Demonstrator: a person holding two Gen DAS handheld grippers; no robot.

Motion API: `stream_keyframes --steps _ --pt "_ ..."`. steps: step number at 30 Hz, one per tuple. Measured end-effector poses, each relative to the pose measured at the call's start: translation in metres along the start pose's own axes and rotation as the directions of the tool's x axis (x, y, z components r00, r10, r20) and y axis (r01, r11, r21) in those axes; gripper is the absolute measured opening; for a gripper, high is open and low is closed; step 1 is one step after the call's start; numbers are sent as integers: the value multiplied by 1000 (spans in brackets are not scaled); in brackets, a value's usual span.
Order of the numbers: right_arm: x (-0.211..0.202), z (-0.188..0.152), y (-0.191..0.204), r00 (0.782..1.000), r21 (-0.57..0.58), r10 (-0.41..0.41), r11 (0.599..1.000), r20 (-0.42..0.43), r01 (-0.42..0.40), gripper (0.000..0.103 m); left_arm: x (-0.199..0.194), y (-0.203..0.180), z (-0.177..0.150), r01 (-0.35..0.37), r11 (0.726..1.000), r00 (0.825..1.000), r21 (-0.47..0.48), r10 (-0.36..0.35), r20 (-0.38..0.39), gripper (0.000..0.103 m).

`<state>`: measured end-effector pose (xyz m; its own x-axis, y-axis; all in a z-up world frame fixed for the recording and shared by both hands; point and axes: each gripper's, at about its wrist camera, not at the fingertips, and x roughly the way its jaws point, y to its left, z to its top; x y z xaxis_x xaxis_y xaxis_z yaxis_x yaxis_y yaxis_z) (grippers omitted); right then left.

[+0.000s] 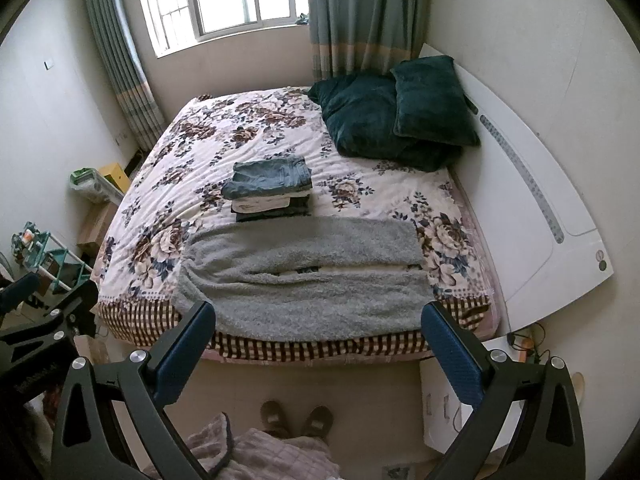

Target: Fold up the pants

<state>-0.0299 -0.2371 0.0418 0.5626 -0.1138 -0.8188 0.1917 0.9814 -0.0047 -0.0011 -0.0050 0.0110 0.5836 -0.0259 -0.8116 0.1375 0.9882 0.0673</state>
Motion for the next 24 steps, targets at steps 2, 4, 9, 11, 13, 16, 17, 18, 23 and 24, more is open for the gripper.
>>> stream_keyframes --steps 2,4,9,11,13,16,17,18,23,24 --pt "3 0 0 1000 -1 0 1000 1 0 103 -3 0 6 2 1000 1000 -1 -2 3 103" --pt "2 0 0 1000 0 2 1000 3 -2 103 -3 0 8 2 1000 1000 1 -2 6 103" --pt "2 2 0 1000 1 1 1000 7 -1 103 -4 0 11 5 1000 1000 1 -5 15 103" --pt "-3 17 7 1000 -2 -2 1000 8 2 103 -4 -1 12 2 1000 1000 3 -2 16 103" --pt "-5 27 10 1000 -1 -1 1000 9 1 103 -4 -1 13 5 1000 1000 1 -5 18 103" --pt "-5 25 7 1000 -1 0 1000 9 1 103 -5 -1 14 9 1000 1000 0 -9 22 103" --pt "-6 24 7 1000 -2 -1 1000 10 1 103 -5 -2 13 8 1000 1000 0 -8 25 103" --pt "-6 27 9 1000 -2 -2 1000 11 2 103 -5 -2 14 8 1000 1000 0 -8 26 103" --pt "-6 32 9 1000 0 1 1000 13 -1 103 -5 -4 18 13 1000 999 -1 -13 32 103" --pt "-7 29 8 1000 1 1 1000 13 -1 103 -6 -4 17 13 1000 999 0 -13 35 103"
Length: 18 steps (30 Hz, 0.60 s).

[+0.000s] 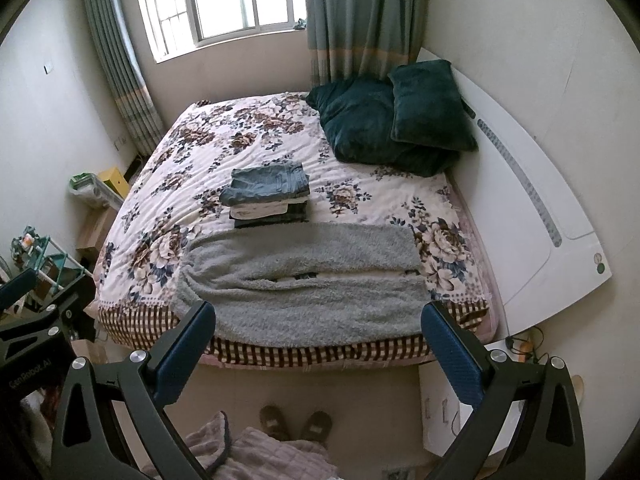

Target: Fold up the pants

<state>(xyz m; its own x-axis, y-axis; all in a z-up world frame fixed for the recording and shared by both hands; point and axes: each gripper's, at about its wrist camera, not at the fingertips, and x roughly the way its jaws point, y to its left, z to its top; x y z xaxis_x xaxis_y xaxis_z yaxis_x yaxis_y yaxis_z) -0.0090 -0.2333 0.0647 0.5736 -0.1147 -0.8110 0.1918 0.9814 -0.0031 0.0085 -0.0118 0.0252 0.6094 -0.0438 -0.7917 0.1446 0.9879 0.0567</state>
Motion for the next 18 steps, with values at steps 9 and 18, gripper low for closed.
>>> stream_keyframes --steps 9,18 --pt "-1 -1 0 1000 -2 -1 1000 3 1 103 1 -2 0 -1 1000 1000 2 1 4 103" --pt "-2 -3 -3 1000 0 1 1000 4 -1 103 1 -4 0 -1 1000 1000 3 1 4 103"
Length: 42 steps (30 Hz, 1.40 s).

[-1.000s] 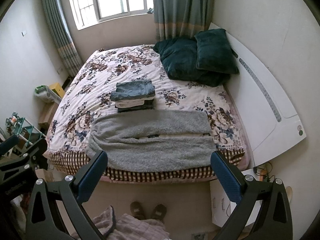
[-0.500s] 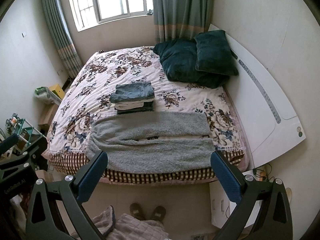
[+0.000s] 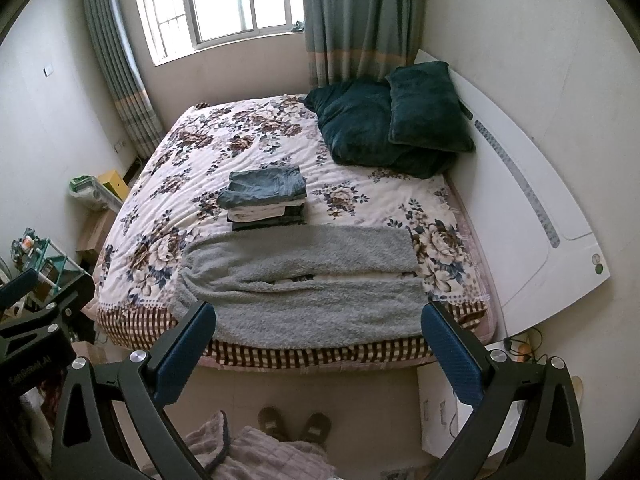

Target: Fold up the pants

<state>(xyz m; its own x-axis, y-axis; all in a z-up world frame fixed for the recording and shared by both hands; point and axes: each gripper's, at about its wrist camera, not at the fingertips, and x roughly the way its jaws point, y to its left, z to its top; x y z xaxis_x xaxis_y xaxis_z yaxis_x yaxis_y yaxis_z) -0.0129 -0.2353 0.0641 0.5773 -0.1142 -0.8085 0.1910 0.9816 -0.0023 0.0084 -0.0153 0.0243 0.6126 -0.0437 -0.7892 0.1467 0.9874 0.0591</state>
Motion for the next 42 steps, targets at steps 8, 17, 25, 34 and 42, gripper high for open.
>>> stream_keyframes --steps 8,17,25,34,42 --pt "0 -1 -1 1000 0 1 1000 3 -1 103 1 -9 1 0 1000 1000 -2 0 2 103" --pt "-4 7 -2 1000 2 5 1000 6 -5 103 2 -11 2 -2 1000 1000 -5 2 6 103" --pt "-4 20 -2 1000 8 19 1000 6 -19 103 3 -10 1 -10 1000 1000 -15 10 20 103" --pt "64 36 -27 1000 58 -1 998 9 0 103 72 -19 5 -115 991 993 -67 116 8 103" --pt "184 52 -35 999 51 -33 998 -24 34 103 167 -21 3 -169 984 981 -54 163 -106 103"
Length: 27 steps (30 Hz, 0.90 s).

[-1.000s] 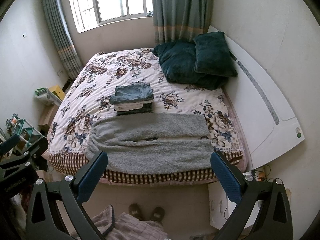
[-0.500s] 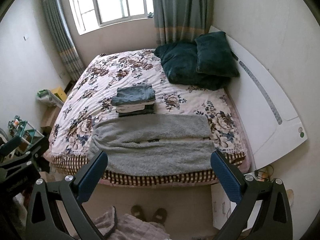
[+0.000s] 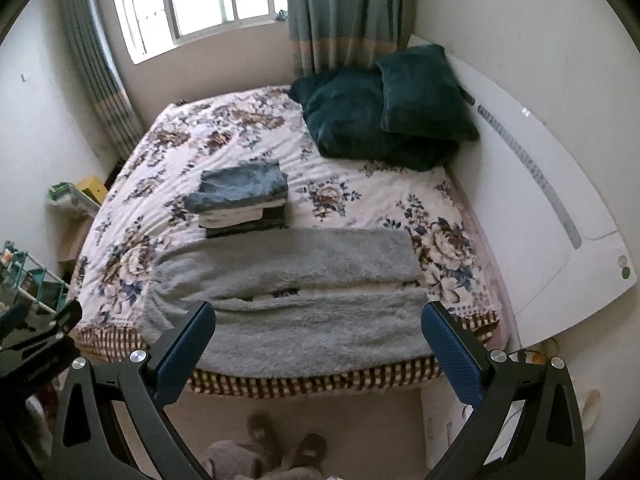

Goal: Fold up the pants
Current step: 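Reach both grippers to the pants waistband and close on it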

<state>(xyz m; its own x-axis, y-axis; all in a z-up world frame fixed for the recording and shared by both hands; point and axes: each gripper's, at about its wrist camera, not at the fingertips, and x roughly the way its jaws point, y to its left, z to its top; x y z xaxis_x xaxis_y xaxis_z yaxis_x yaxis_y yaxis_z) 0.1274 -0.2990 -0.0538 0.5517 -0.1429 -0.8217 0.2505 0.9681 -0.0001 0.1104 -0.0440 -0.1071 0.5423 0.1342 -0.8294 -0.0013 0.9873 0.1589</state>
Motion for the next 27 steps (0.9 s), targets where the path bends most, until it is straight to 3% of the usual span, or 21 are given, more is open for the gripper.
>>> stream_keyframes --steps 8,17,23,27 --pt "141 30 0 995 23 -44 999 -93 46 103 104 -6 42 16 1000 996 25 -14 -92 103" --pt "329 91 19 974 -69 -159 986 -162 150 103 264 -4 122 20 985 992 171 1 -126 103" --pt "453 112 31 949 -167 -226 967 -220 192 103 378 5 145 -78 960 991 271 103 -80 103" --pt "563 102 36 917 -253 -271 947 -292 200 103 472 9 135 -108 950 976 294 158 -149 103"
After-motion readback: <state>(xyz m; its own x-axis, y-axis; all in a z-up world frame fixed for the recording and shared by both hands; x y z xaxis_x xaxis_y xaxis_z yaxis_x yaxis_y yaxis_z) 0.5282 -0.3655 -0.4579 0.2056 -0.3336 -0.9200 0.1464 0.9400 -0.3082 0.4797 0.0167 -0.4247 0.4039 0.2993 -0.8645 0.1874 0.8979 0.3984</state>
